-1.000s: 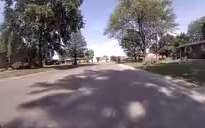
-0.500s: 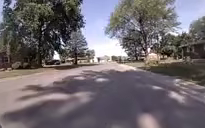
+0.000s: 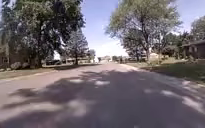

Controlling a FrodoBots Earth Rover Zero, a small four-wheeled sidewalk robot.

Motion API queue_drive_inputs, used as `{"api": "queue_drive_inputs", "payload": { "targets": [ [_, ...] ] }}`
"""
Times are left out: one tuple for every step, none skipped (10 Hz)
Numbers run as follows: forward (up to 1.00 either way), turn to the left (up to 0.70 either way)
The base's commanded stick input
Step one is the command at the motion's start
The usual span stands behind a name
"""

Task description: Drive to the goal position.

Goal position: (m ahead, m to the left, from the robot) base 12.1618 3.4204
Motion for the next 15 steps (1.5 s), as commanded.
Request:
{"api": "queue_drive_inputs", "payload": {
  "targets": [
    [0.69,0.03],
    [0.69,0.03],
    [0.69,0.03],
    [0.69,0.03],
    [0.69,0.03],
    [0.69,0.03],
    [0.69,0.03],
    [0.69,0.03],
    [0.69,0.03],
    [0.69,0.03],
    [0.69,0.03],
    [0.69,0.03],
    [0.69,0.03],
    [0.69,0.03],
    [0.69,0.03]
  ]
}}
